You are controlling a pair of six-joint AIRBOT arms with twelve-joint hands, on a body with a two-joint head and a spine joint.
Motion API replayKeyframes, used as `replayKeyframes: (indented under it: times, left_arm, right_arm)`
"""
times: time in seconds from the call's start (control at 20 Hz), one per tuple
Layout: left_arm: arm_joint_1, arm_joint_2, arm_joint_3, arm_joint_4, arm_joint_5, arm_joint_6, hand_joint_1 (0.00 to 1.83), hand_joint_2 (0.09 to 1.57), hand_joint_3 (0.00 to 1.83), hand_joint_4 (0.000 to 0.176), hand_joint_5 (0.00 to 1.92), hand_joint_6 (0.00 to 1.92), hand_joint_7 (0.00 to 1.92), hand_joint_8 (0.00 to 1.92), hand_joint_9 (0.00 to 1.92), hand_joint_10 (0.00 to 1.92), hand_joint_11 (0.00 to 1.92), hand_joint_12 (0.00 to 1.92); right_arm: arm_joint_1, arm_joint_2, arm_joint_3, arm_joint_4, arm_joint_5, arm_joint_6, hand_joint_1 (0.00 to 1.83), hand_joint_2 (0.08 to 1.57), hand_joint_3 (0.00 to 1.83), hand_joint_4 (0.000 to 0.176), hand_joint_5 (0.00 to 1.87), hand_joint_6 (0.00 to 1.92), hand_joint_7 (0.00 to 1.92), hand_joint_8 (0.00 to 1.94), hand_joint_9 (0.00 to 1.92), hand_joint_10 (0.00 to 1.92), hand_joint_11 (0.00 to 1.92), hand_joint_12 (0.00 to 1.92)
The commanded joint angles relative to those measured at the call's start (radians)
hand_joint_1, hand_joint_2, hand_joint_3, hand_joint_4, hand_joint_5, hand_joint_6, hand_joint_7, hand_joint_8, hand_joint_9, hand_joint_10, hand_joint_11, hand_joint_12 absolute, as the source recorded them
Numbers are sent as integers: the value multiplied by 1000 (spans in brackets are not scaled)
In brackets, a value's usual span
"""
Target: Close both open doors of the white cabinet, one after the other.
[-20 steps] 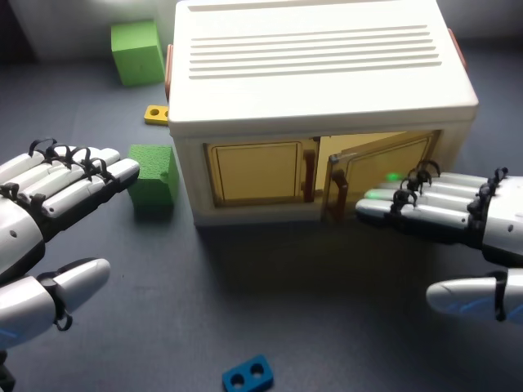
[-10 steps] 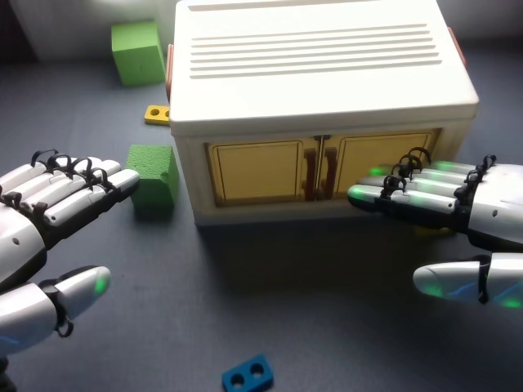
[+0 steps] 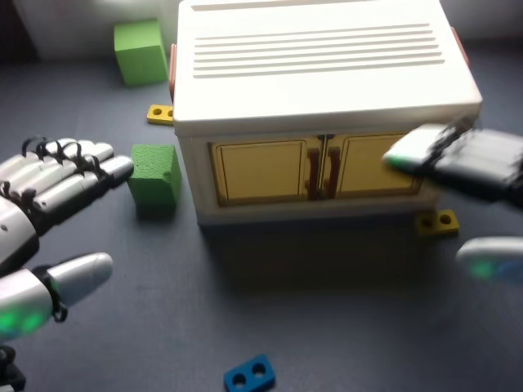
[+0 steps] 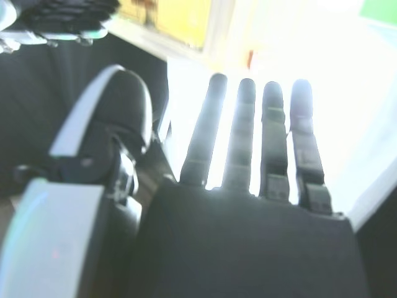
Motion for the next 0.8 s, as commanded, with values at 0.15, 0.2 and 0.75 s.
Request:
replayKeyframes:
  times: [0.15, 0.2, 0.75]
  left_arm:
    - [-12, -10, 20, -29, -272, -26, 0, 1520, 8, 0, 13, 5, 0, 0, 0, 0, 0, 0]
    - [-16, -10, 23, -37, -302, -26, 0, 1530, 11, 0, 2, 0, 0, 0, 0, 0, 0, 0]
    - [-101, -15, 65, -53, -408, -16, 80, 1483, 4, 0, 52, 10, 0, 0, 0, 0, 0, 0]
  right_arm:
    - [-46, 52, -5, 175, 327, 6, 191, 1417, 3, 0, 113, 3, 102, 9, 89, 7, 89, 63]
    - [-58, 56, -4, 207, 363, 6, 220, 1415, 0, 0, 96, 0, 88, 2, 59, 1, 44, 48]
    - [-87, 60, 6, 359, 538, -12, 606, 1393, 0, 0, 134, 5, 12, 4, 0, 0, 0, 0]
